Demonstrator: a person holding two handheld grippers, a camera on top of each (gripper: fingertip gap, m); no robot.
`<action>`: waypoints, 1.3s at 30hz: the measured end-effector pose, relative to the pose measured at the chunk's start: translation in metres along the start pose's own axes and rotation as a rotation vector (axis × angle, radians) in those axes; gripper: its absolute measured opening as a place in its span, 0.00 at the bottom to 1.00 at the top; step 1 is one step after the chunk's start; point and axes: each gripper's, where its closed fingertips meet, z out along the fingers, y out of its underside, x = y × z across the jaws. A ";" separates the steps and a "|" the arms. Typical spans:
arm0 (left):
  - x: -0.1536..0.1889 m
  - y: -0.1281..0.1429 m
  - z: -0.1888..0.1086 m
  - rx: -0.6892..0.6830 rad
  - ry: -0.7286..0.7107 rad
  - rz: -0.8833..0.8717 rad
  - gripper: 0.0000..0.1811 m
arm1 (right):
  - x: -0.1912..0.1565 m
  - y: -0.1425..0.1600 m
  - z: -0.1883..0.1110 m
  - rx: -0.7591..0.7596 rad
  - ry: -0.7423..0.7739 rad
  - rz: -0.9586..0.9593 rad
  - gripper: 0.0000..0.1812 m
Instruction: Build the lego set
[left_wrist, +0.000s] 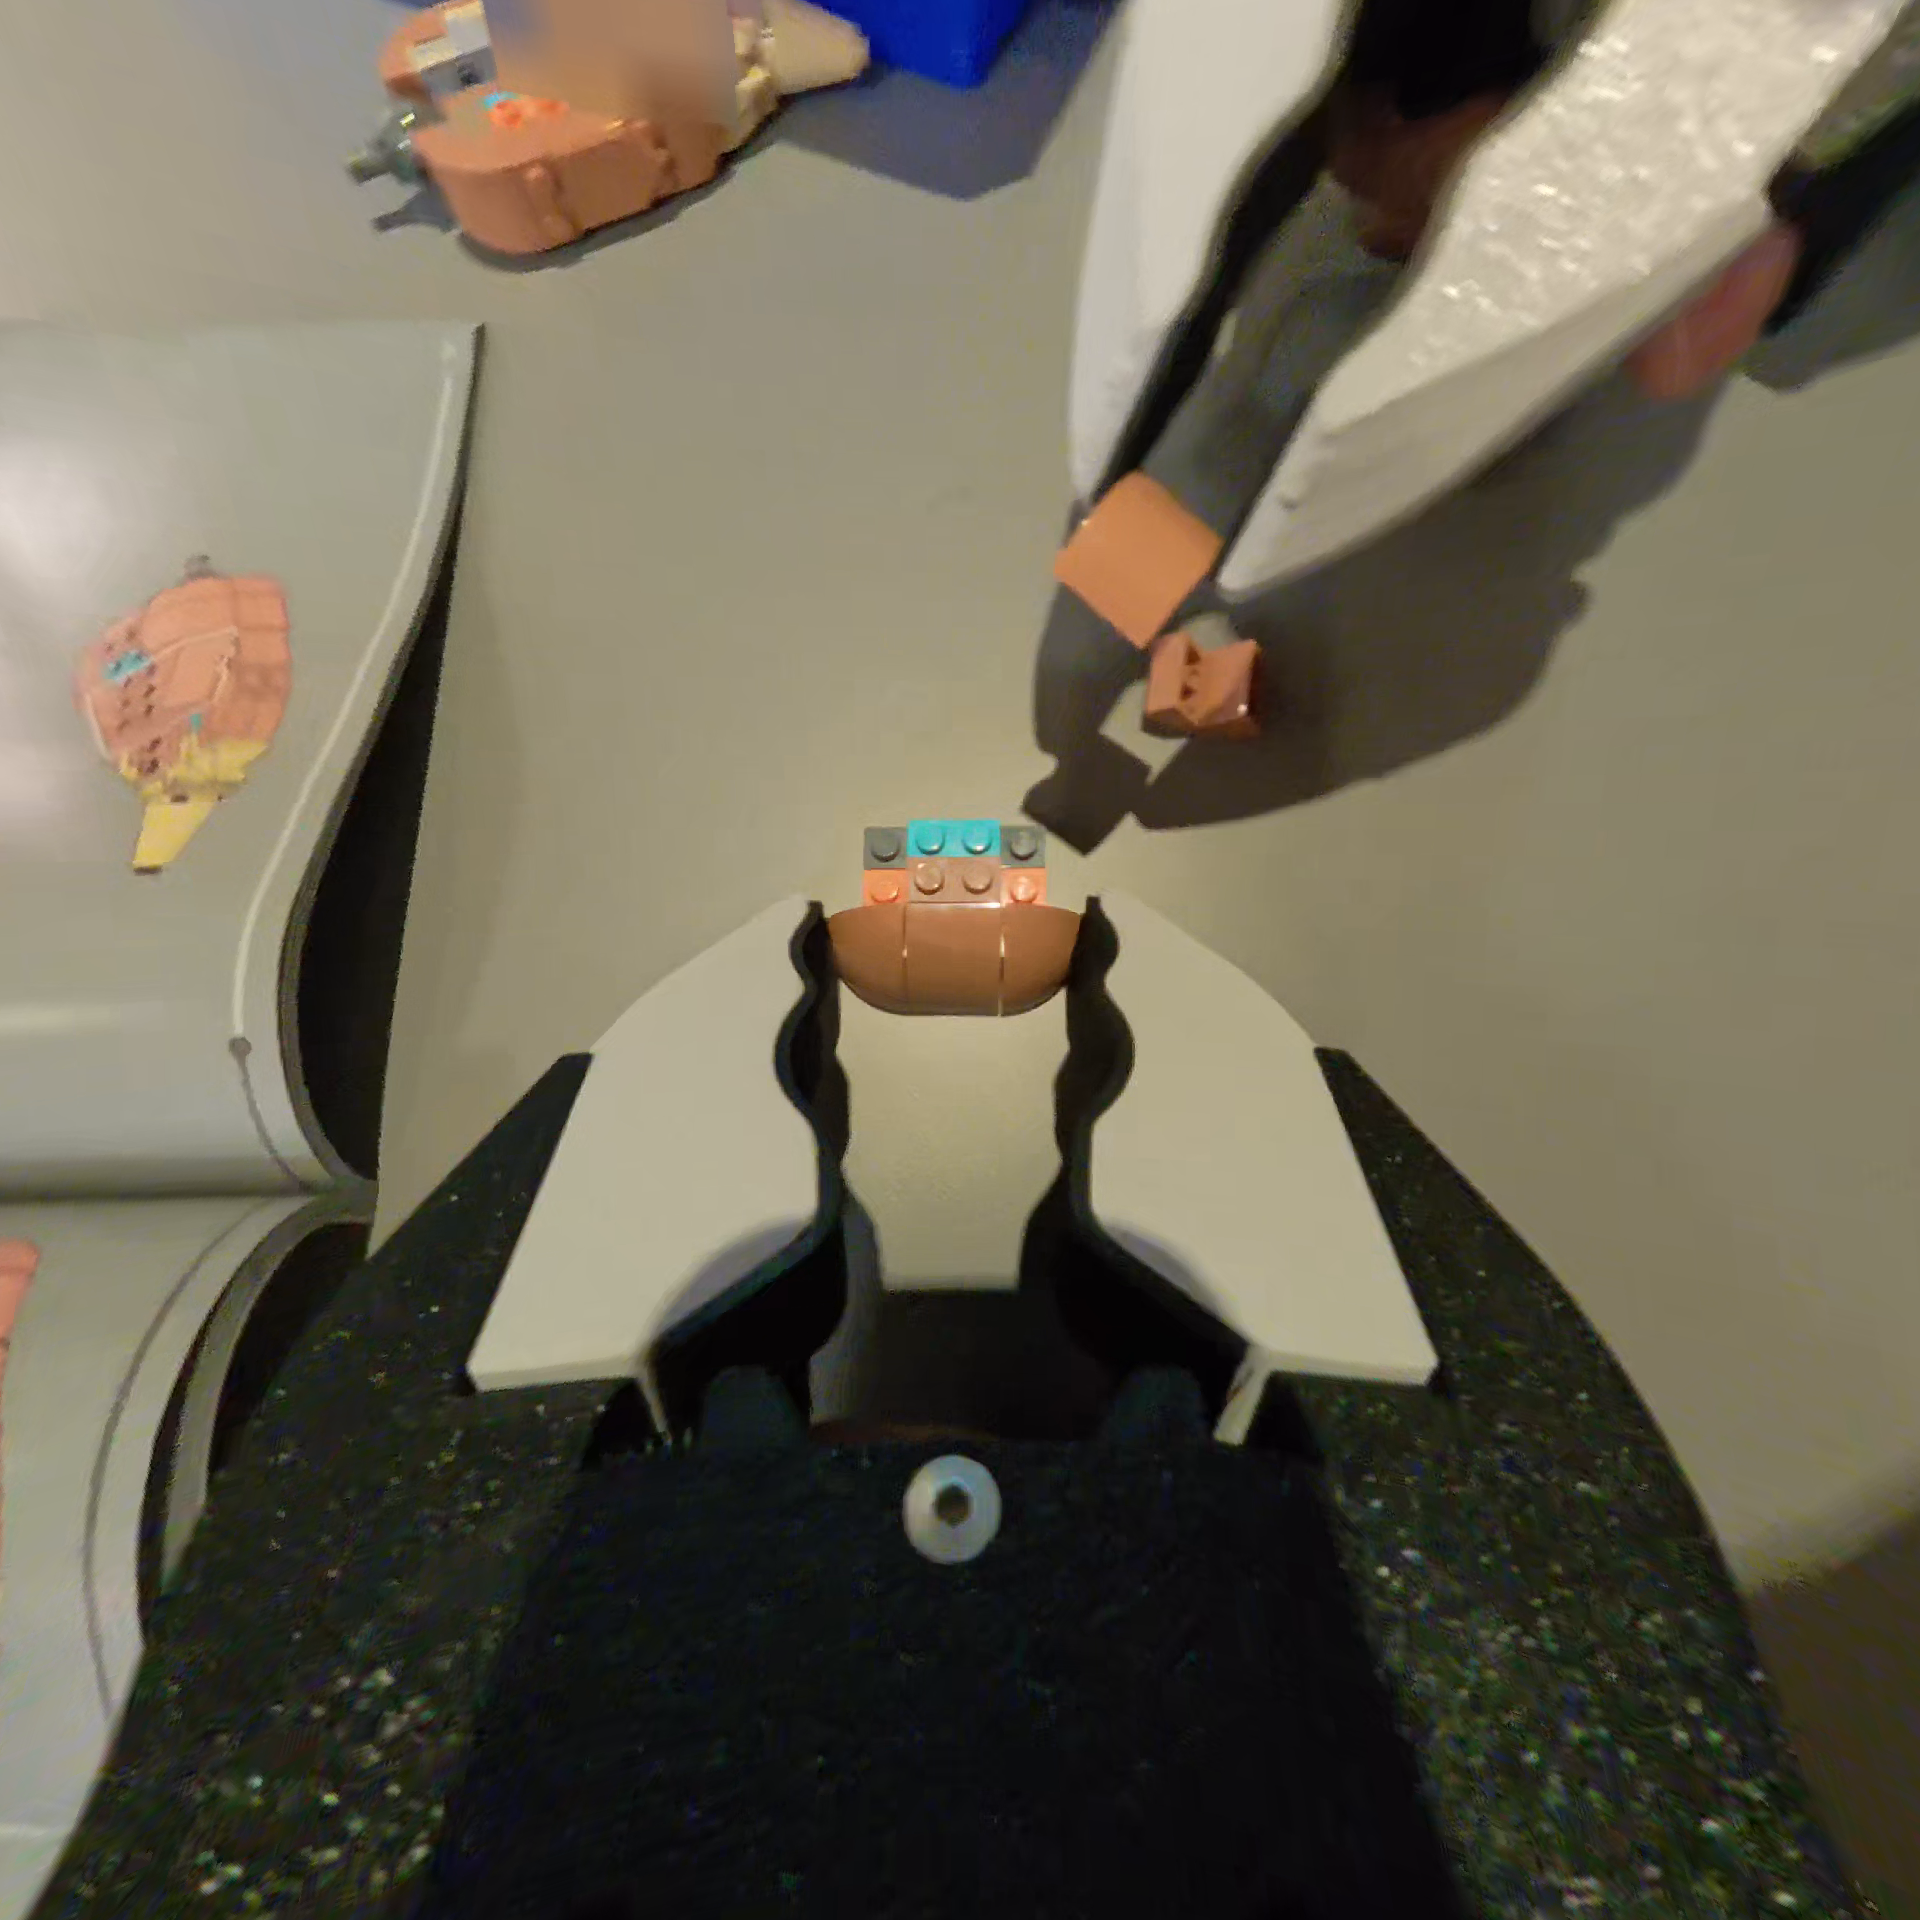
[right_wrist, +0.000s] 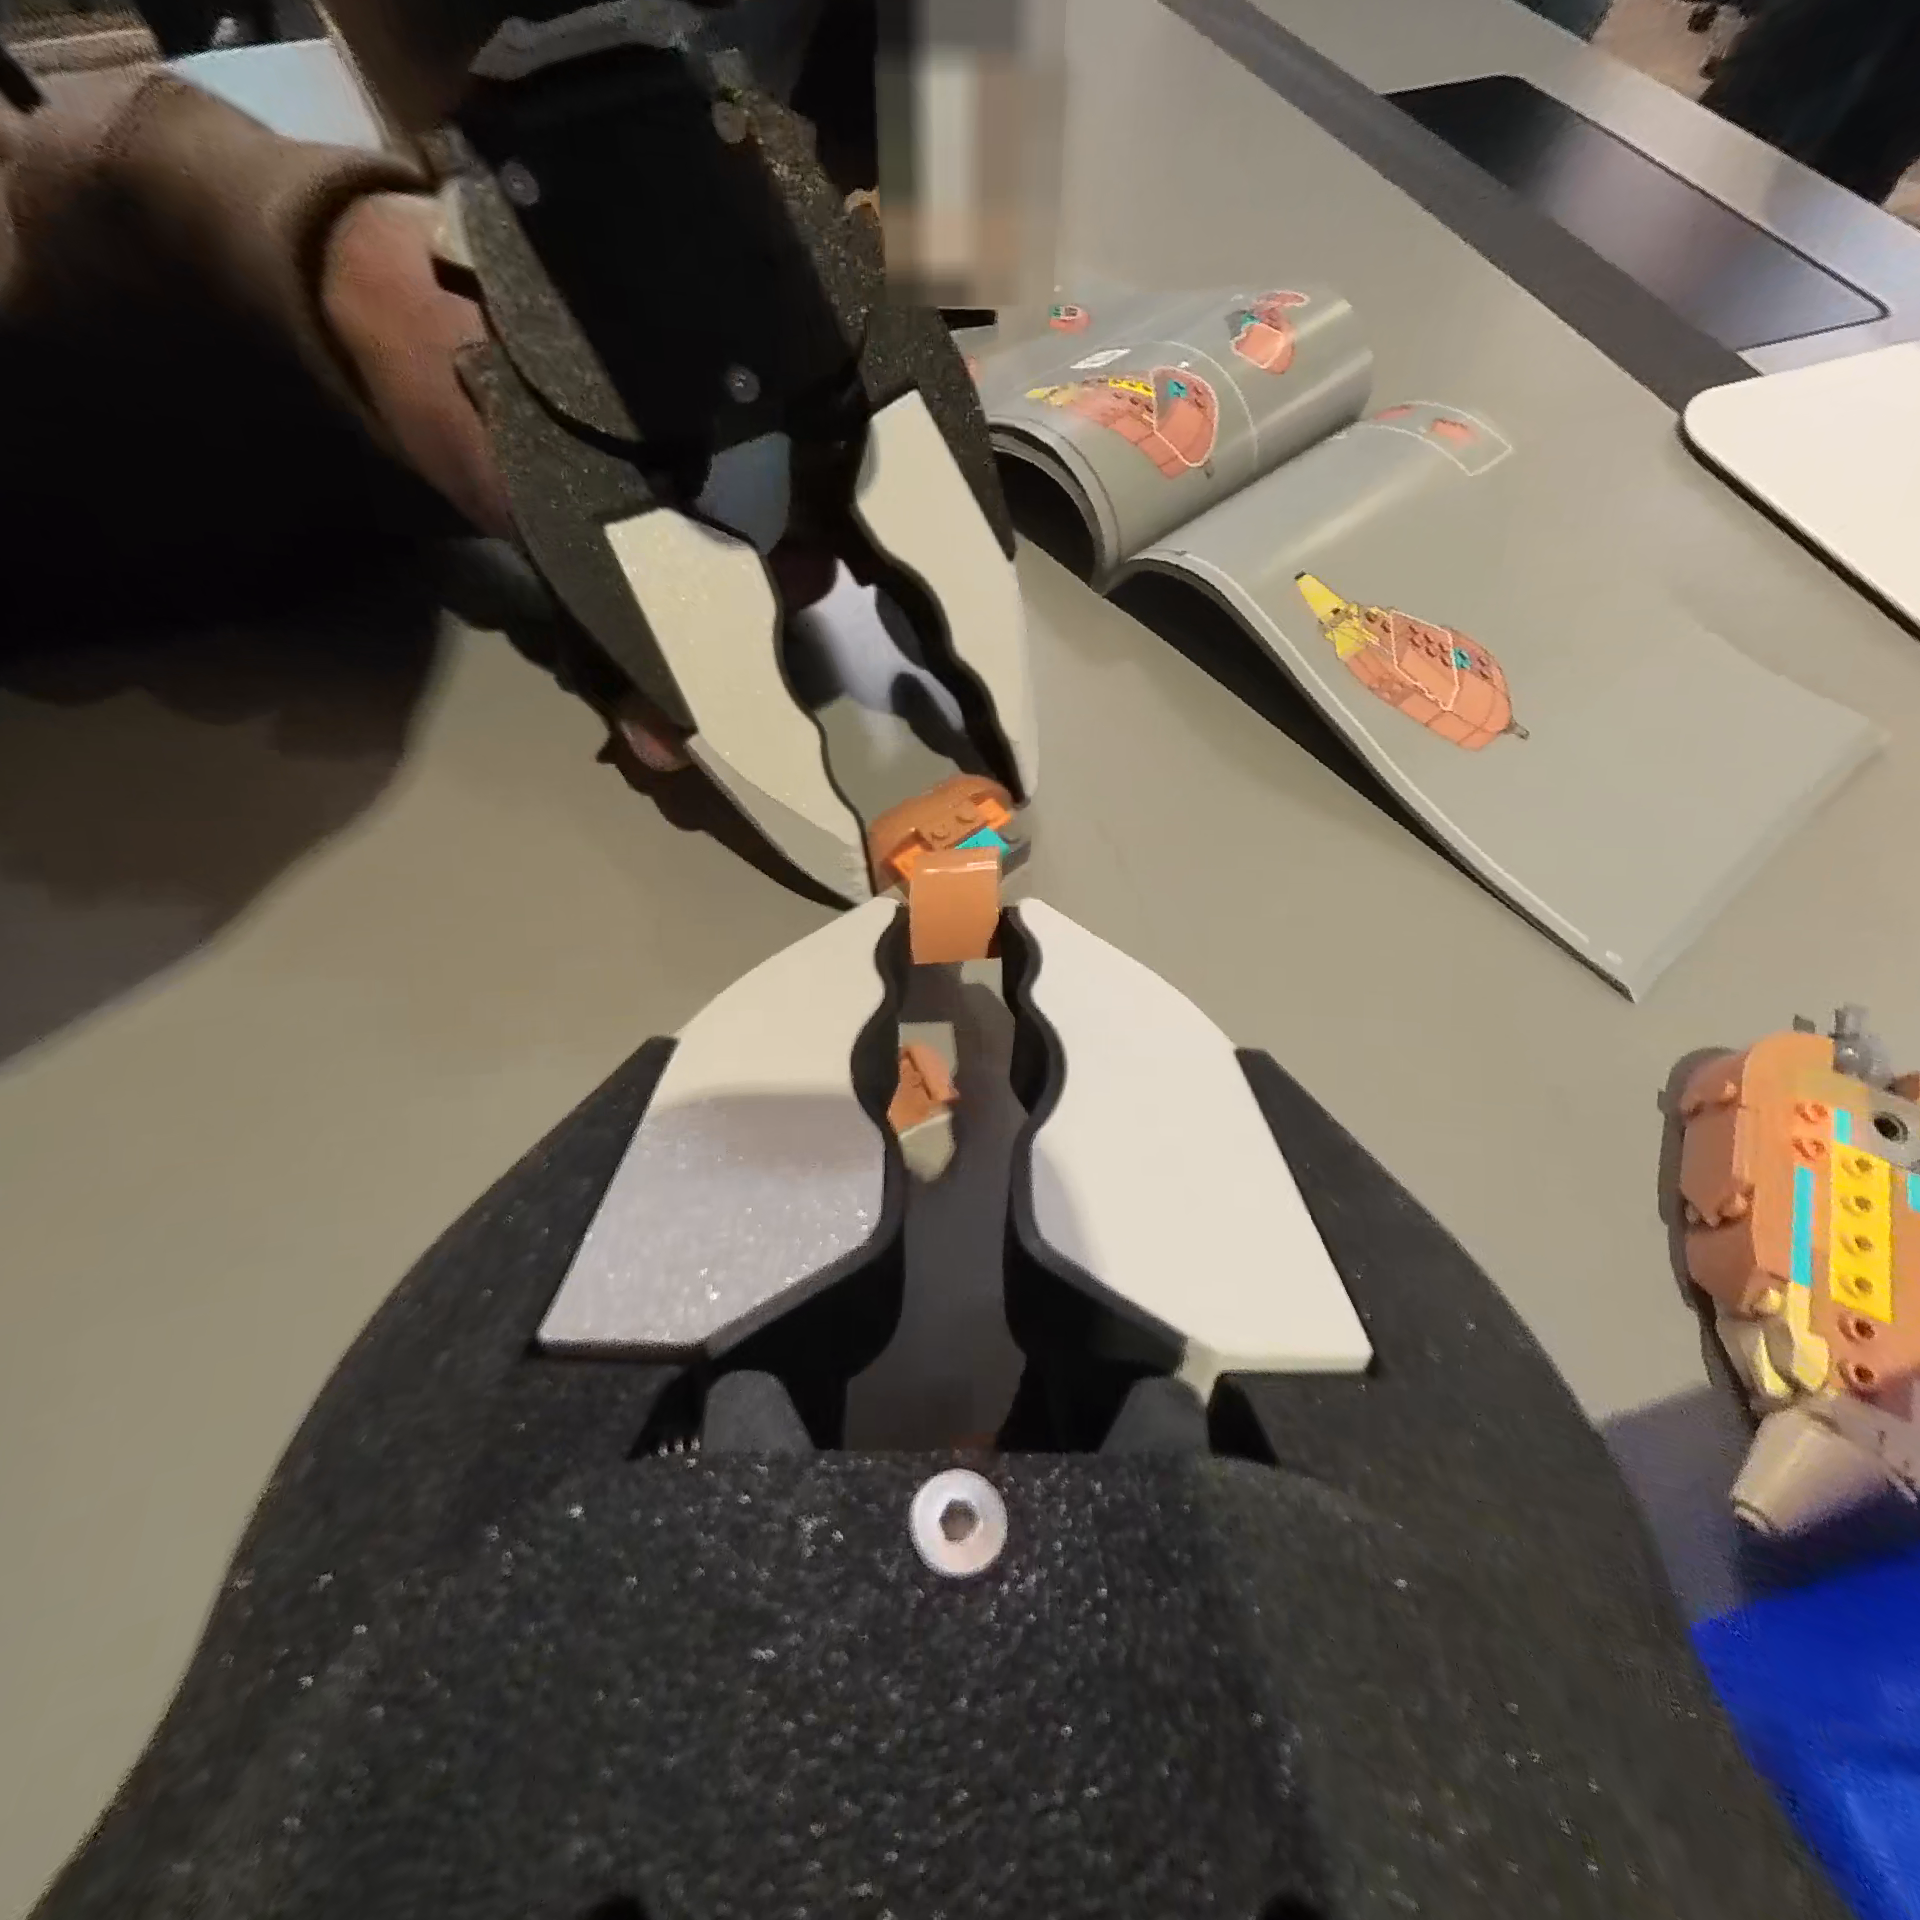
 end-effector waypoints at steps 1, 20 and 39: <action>-0.001 0.000 0.001 -0.010 -0.019 -0.024 0.26 | 0.001 0.000 -0.001 0.002 0.008 0.000 0.09; 0.029 0.002 -0.008 -0.008 0.193 0.064 0.24 | 0.004 0.002 -0.006 -0.003 0.020 -0.015 0.09; 0.032 -0.008 0.002 0.056 0.136 0.347 0.22 | -0.016 0.007 -0.003 -0.014 -0.098 0.004 0.09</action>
